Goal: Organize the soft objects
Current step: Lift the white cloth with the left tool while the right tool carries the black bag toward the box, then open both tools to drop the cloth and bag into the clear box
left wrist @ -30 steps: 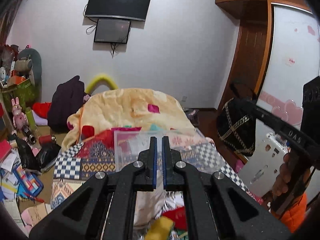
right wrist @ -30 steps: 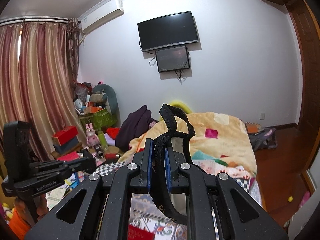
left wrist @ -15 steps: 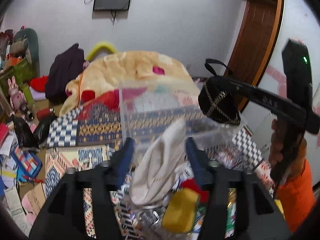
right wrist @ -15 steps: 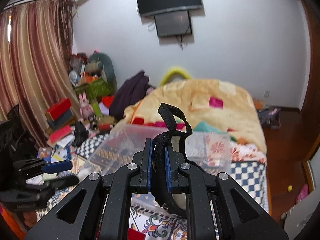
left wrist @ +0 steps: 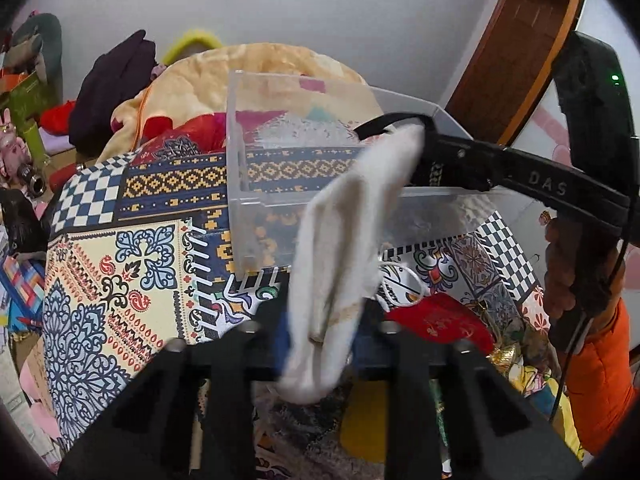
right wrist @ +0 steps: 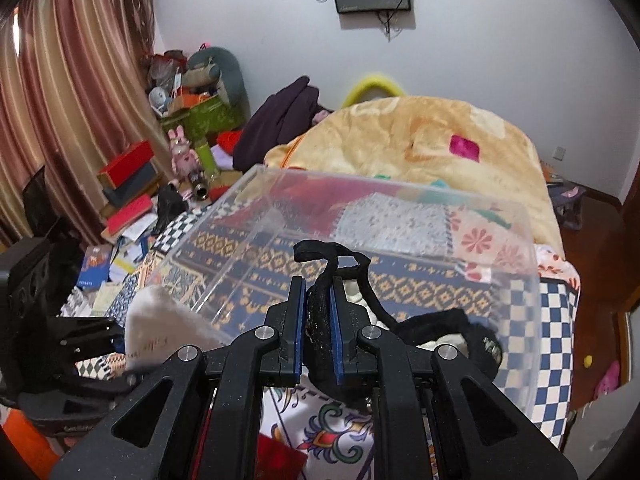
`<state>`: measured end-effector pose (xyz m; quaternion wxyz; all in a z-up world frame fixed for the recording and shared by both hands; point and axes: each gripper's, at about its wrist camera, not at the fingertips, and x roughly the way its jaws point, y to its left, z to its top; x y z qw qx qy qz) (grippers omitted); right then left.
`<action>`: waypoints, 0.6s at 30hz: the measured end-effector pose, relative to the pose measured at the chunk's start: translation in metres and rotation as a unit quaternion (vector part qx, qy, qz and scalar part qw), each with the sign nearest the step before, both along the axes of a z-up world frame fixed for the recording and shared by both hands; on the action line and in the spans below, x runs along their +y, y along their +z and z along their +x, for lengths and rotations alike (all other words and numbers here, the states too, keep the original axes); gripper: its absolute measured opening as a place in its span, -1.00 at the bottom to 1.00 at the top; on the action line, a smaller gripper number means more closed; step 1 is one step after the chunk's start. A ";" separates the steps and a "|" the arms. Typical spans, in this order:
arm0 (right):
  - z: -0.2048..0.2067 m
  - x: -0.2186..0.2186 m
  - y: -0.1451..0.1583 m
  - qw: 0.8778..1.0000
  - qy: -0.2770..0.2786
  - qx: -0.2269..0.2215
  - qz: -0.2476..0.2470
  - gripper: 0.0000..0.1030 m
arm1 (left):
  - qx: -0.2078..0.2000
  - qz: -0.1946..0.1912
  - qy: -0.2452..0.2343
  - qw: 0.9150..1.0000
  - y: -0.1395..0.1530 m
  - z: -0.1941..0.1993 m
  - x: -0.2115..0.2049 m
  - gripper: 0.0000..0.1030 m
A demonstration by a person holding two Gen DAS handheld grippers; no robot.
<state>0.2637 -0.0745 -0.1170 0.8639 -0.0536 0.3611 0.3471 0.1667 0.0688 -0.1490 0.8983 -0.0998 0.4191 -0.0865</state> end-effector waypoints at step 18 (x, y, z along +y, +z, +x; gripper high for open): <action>-0.022 -0.002 0.015 1.000 0.013 -0.019 0.001 0.21 | -0.138 0.072 0.056 0.986 0.095 0.019 -0.001 -0.76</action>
